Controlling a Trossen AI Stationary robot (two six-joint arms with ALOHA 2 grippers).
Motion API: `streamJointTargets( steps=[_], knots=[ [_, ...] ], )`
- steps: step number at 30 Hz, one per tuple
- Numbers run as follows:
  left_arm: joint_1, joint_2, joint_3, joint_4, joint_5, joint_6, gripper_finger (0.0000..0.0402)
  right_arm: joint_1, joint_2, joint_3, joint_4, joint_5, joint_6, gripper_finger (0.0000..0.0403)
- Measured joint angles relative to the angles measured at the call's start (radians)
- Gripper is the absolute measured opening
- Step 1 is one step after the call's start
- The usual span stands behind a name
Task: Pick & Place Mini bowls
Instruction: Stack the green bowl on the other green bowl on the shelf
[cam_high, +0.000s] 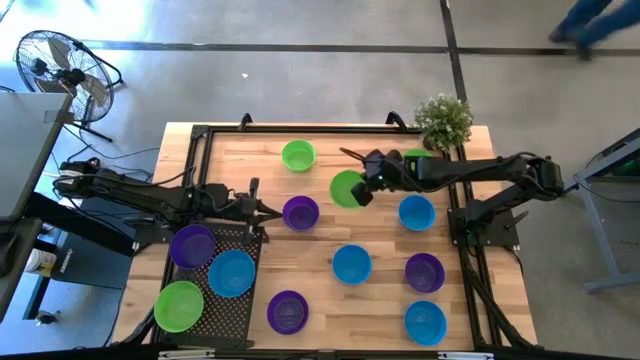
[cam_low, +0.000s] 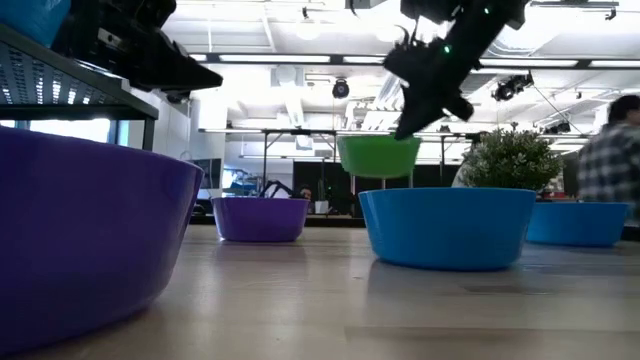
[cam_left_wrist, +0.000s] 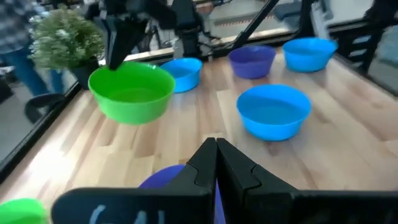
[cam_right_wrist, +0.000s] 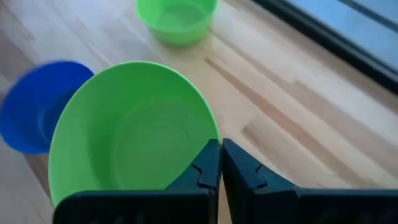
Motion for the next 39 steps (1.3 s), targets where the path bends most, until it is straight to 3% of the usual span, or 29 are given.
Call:
streamJointTargets(
  steps=[7, 11, 22, 28, 39],
  knots=[
    [0.0, 0.015, 0.122, -0.181, -0.03, 0.072, 0.0003, 0.026, 0.0, 0.068, 0.018, 0.031, -0.027, 0.0001],
    [-0.009, 0.07, 0.18, -0.245, -0.046, 0.12, 0.0032, 0.024, 0.009, 0.086, 0.062, 0.03, -0.044, 0.0001],
    [-0.156, 0.292, 0.366, -0.333, -0.367, 0.303, 0.014, -0.003, 0.179, 0.239, 0.057, -0.018, -0.073, 0.0001],
    [-0.171, 0.404, 0.454, -0.433, -0.527, 0.316, 0.0147, -0.002, 0.288, 0.394, -0.072, -0.012, -0.082, 0.0001],
    [-0.17, 0.5, 0.503, -0.463, -0.622, 0.371, 0.0147, 0.022, 0.368, 0.489, -0.12, -0.025, -0.099, 0.0001]
  ],
)
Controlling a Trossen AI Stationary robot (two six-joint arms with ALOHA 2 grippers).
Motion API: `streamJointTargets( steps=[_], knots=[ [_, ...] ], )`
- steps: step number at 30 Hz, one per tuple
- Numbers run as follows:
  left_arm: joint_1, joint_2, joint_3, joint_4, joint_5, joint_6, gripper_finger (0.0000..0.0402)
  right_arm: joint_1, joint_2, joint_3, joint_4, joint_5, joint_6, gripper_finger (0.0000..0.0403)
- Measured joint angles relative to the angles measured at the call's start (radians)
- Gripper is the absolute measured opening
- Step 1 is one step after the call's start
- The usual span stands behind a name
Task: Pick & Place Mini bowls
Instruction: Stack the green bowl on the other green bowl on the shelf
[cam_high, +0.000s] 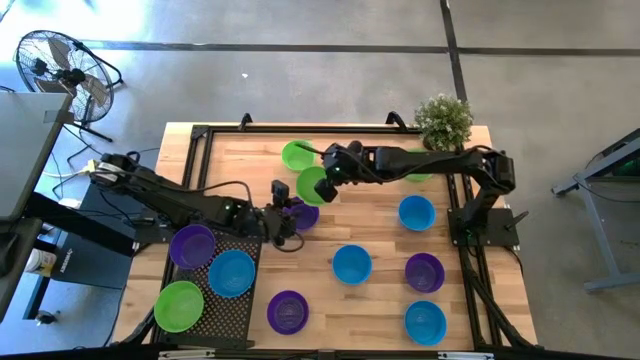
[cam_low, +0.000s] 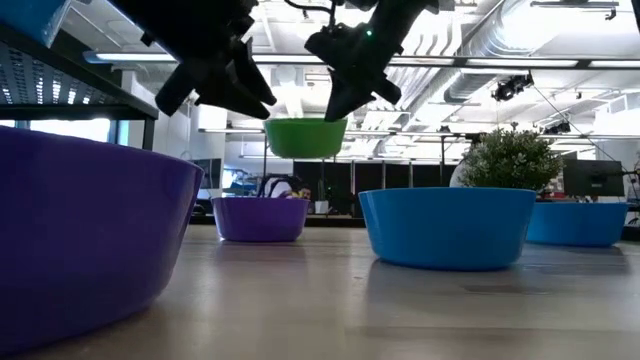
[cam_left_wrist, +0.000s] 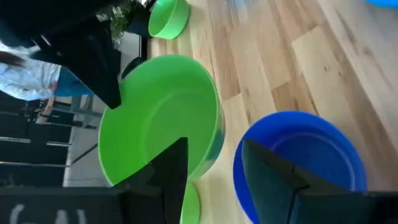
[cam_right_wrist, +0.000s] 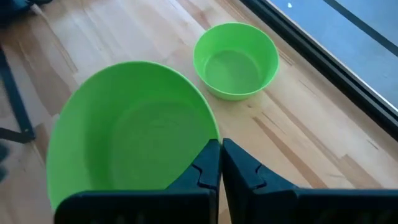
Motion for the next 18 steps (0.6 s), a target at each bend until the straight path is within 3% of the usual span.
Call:
streamJointTargets(
  steps=[6, 18],
  knots=[
    [0.0, 0.024, 0.001, 0.012, -0.059, 0.024, 0.0147, 0.035, -0.002, 0.0, 0.011, 0.002, 0.0, 0.0001],
    [-0.001, 0.024, 0.001, -0.046, -0.045, 0.023, 0.0147, 0.093, -0.003, 0.0, 0.047, 0.039, -0.008, 0.0001]
  ],
)
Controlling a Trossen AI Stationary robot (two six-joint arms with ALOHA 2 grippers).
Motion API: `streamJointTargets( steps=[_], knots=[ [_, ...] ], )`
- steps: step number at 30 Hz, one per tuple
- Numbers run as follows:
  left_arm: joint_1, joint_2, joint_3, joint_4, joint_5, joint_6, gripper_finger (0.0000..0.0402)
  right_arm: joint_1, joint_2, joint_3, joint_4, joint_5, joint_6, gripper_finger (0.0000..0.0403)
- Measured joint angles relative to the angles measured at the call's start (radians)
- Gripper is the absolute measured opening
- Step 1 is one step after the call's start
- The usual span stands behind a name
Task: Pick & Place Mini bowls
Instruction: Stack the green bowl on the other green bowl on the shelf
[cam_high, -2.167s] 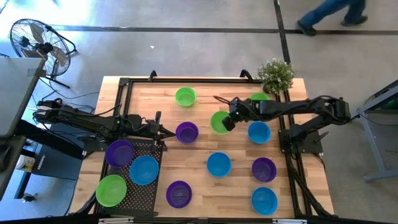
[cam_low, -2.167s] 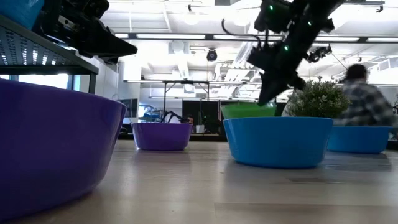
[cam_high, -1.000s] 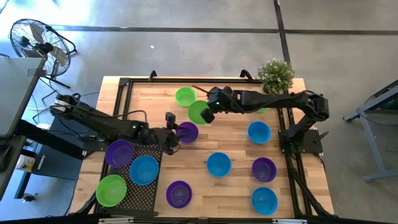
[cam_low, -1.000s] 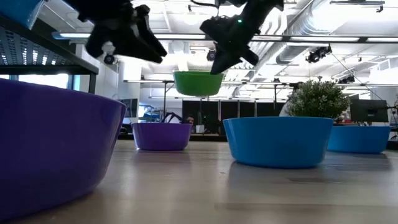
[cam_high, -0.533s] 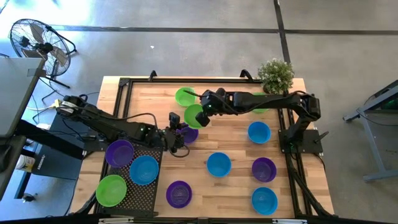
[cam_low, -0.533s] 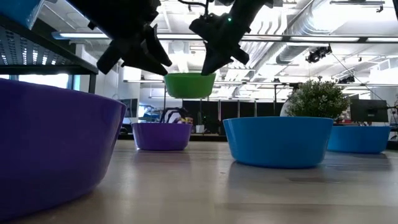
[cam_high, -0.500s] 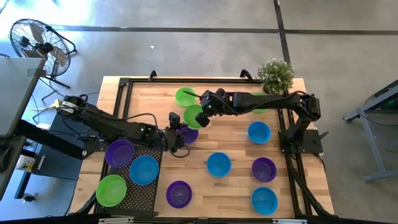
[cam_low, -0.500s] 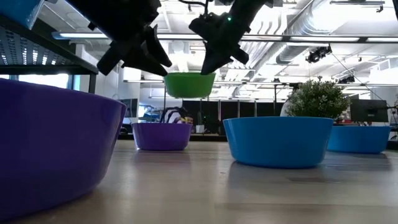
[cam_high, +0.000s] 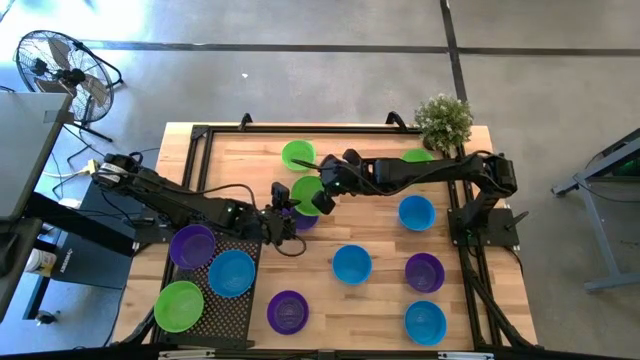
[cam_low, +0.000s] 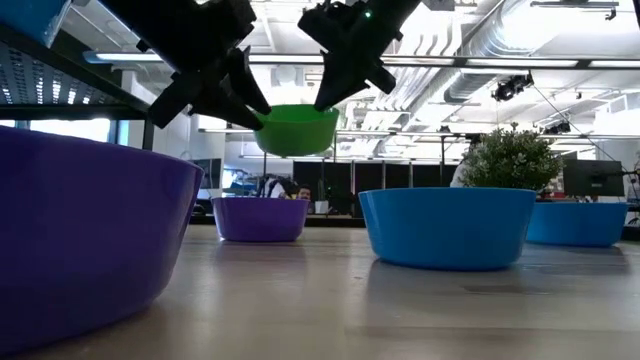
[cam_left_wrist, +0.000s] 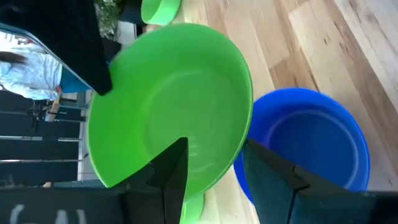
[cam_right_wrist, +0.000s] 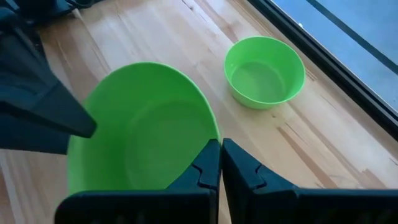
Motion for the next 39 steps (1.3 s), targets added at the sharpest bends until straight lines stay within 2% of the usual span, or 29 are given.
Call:
streamJointTargets(
  steps=[19, 23, 30, 33, 36, 39],
  knots=[
    [0.001, 0.0, 0.0, -0.038, -0.032, -0.008, 0.0144, 0.0, -0.003, 0.058, -0.004, -0.037, -0.029, 0.0001],
    [0.001, 0.0, 0.0, -0.057, -0.029, -0.008, 0.0114, 0.0, -0.003, 0.058, 0.004, -0.048, -0.029, 0.0001],
    [-0.001, 0.001, 0.0, -0.097, -0.012, 0.004, 0.0017, 0.0, -0.004, 0.06, 0.041, -0.068, -0.052, 0.0001],
    [-0.001, 0.001, 0.0, -0.103, 0.006, 0.006, 0.0009, 0.001, -0.005, 0.06, 0.052, -0.073, -0.089, 0.0005],
    [-0.001, 0.001, 0.0, -0.114, -0.006, -0.022, 0.0004, 0.015, -0.005, 0.06, 0.055, -0.071, -0.124, 0.0034],
    [0.0, 0.0, 0.0, -0.119, -0.012, -0.023, 0.0003, 0.038, -0.015, 0.059, 0.058, -0.053, -0.161, 0.008]
  ],
)
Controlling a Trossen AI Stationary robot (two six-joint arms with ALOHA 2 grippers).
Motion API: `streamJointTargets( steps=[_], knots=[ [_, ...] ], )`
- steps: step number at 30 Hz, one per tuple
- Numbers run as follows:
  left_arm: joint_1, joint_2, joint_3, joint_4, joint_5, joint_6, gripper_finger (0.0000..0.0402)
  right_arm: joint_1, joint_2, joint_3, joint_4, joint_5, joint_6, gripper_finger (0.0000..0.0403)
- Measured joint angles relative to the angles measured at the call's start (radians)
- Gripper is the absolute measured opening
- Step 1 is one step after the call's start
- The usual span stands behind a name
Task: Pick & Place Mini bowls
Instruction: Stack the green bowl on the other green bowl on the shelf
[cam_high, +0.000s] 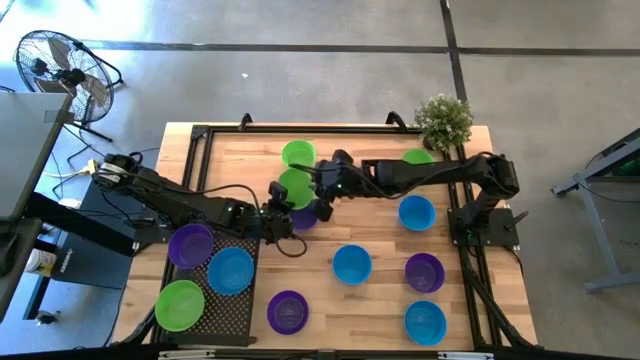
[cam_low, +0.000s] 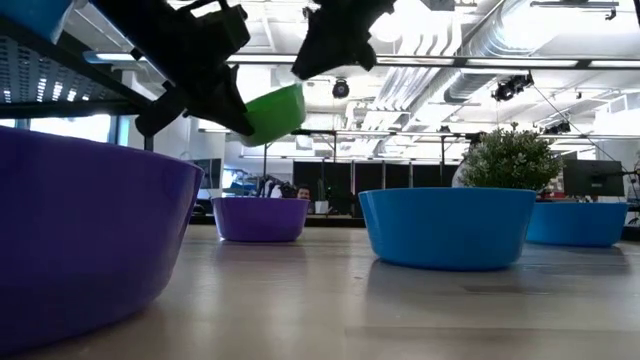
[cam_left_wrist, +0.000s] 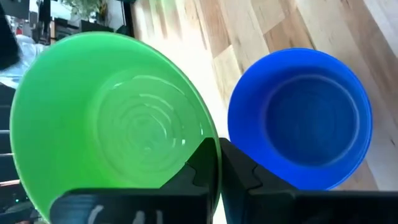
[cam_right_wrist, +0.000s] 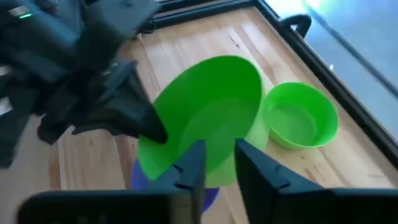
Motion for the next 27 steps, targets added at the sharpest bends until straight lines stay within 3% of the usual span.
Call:
streamJointTargets(
  steps=[4, 8, 14, 27],
  knots=[
    [0.0, 0.0, 0.0, -0.005, 0.016, 0.002, 0.0002, 0.035, -0.051, -0.001, -0.026, 0.09, -0.047, 0.0134],
    [0.002, 0.0, -0.001, -0.009, 0.038, -0.018, 0.0002, 0.068, -0.107, -0.003, -0.058, 0.204, -0.079, 0.0158],
    [0.003, 0.0, -0.002, -0.003, 0.09, -0.038, 0.0001, 0.097, -0.143, -0.003, -0.079, 0.286, -0.097, 0.0137],
    [0.128, -0.001, -0.002, 0.084, 0.265, -0.106, 0.0, 0.096, -0.141, -0.005, -0.09, 0.264, -0.095, 0.0099]
  ],
)
